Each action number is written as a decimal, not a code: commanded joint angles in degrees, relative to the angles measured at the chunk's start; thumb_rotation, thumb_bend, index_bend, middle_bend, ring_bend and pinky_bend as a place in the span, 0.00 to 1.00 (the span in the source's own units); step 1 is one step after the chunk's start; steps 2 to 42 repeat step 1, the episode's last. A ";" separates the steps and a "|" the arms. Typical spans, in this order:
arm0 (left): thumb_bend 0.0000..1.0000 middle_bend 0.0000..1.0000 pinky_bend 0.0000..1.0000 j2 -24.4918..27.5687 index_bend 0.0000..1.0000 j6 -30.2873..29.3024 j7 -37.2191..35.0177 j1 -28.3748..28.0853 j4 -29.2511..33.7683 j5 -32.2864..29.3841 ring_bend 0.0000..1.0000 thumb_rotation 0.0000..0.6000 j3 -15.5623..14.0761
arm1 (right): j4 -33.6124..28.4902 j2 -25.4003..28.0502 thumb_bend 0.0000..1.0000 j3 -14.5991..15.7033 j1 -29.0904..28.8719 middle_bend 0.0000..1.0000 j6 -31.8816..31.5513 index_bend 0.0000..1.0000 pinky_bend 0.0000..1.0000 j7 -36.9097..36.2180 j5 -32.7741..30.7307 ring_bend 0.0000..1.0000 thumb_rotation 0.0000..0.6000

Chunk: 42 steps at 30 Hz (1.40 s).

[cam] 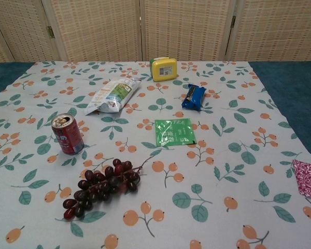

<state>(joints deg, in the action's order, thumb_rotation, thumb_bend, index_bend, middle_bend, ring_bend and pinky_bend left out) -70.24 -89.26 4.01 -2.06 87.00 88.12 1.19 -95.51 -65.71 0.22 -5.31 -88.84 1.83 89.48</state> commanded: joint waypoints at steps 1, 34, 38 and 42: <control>0.27 0.07 0.00 0.14 0.21 -0.36 0.56 0.11 0.66 0.18 0.09 1.00 0.12 | 0.20 -0.35 0.15 0.09 0.23 0.08 -0.06 0.24 0.00 -0.05 0.38 0.00 0.90; 0.27 0.07 0.00 0.14 0.21 -0.36 0.56 0.11 0.66 0.18 0.09 1.00 0.12 | 0.20 -0.35 0.15 0.09 0.23 0.08 -0.06 0.24 0.00 -0.05 0.38 0.00 0.90; 0.27 0.07 0.00 0.14 0.21 -0.36 0.56 0.11 0.66 0.18 0.09 1.00 0.12 | 0.20 -0.35 0.15 0.09 0.23 0.08 -0.06 0.24 0.00 -0.05 0.38 0.00 0.90; 0.27 0.07 0.00 0.14 0.21 -0.36 0.56 0.11 0.66 0.18 0.09 1.00 0.12 | 0.20 -0.35 0.15 0.09 0.23 0.08 -0.06 0.24 0.00 -0.05 0.38 0.00 0.90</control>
